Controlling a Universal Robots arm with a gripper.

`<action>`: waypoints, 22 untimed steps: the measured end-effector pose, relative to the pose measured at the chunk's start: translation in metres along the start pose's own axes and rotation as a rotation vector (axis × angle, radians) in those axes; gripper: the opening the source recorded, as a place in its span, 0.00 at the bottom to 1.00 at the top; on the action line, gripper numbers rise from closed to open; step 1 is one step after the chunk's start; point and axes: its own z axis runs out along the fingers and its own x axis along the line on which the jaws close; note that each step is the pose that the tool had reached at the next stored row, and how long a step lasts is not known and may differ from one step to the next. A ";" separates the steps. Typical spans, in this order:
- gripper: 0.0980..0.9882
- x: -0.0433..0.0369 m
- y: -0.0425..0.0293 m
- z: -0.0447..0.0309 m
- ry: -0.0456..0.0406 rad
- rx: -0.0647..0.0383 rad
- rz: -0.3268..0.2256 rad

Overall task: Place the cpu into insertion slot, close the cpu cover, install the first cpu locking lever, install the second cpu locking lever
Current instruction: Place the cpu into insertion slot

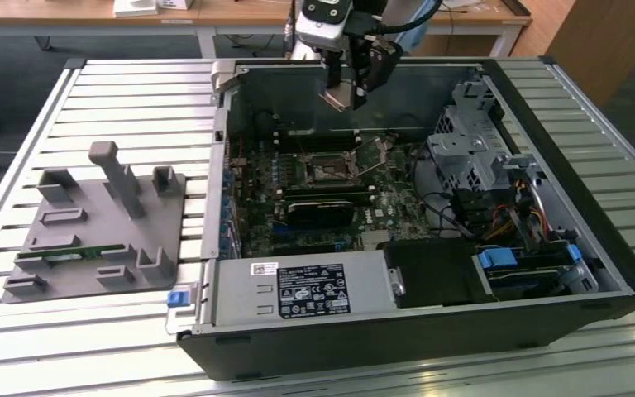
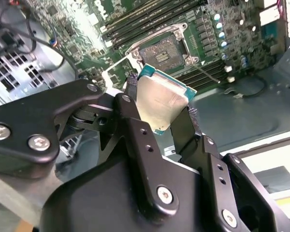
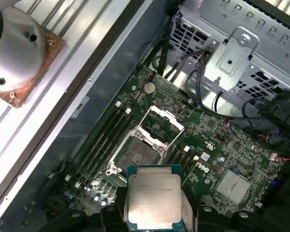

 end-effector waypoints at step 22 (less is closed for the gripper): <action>0.48 0.0005 -0.0012 0.0058 -0.0296 -0.005 0.349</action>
